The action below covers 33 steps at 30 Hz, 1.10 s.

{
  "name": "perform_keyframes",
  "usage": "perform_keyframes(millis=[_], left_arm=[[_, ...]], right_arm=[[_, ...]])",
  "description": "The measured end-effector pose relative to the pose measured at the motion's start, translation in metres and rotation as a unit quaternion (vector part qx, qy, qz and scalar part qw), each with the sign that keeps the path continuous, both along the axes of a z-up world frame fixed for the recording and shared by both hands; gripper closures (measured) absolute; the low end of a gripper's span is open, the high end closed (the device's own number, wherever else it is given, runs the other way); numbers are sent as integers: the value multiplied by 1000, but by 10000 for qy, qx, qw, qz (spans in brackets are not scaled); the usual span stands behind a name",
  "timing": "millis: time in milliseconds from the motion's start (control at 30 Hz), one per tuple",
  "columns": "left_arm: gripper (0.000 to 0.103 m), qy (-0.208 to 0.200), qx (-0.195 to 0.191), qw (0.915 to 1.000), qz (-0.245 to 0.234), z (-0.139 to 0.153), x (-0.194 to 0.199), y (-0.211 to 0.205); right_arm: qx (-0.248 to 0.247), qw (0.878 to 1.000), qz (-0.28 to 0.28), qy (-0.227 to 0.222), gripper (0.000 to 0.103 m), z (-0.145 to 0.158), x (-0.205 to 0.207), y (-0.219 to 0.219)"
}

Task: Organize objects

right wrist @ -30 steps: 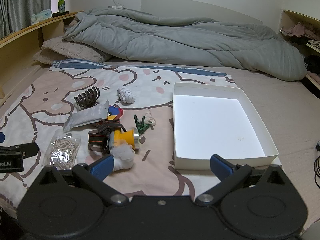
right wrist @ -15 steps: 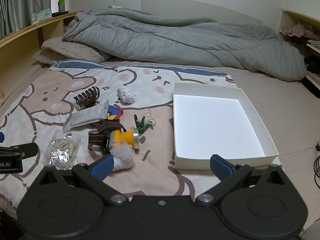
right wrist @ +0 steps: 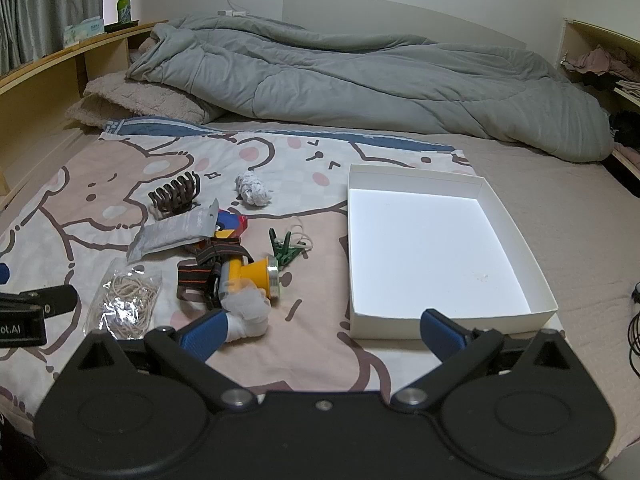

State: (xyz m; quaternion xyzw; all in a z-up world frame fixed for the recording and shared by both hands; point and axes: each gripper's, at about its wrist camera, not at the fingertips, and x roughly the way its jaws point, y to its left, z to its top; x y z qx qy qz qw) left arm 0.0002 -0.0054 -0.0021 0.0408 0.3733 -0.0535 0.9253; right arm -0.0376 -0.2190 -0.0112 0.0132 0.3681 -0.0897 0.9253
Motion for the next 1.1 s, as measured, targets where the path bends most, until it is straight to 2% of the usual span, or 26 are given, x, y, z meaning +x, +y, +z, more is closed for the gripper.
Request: perform_keyframes(millis=[767, 967, 1100], left_arm=[[0, 15, -32, 10000, 10, 2, 1, -1], [0, 92, -103, 9999, -66, 6, 7, 2], [0, 105, -124, 9997, -159, 12, 14, 3]], right_arm=[[5, 10000, -11, -29, 0, -4, -1, -1], [94, 9999, 41, -108, 0, 3, 2, -3], [-56, 9996, 183, -187, 0, 13, 9, 0]])
